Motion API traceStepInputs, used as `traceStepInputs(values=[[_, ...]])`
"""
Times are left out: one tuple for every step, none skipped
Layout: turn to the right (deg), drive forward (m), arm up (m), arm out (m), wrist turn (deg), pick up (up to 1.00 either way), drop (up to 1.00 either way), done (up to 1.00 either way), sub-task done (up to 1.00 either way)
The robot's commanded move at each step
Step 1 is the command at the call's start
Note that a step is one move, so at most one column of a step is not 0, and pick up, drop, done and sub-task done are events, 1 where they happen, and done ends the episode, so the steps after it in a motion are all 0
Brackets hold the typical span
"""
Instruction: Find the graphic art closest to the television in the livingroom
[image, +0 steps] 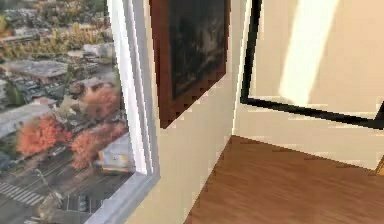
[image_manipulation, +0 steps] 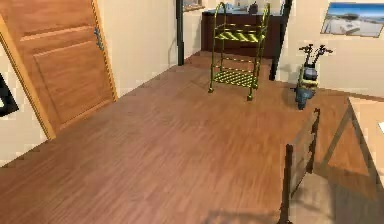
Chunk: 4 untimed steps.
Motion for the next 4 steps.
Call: traceStepInputs(values=[[45.0, 0.0, 0.0, 0.0, 0.0, 0.0, 0.0, 0.0, 0.0], [45.0, 0.0, 0.0, 0.0, 0.0, 0.0, 0.0, 0.0, 0.0], [0.0, 0.7, 0.0, 0.0, 0.0, 0.0, 0.0, 0.0, 0.0], [27.0, 0.0, 0.0, 0.0, 0.0, 0.0, 0.0, 0.0, 0.0]])
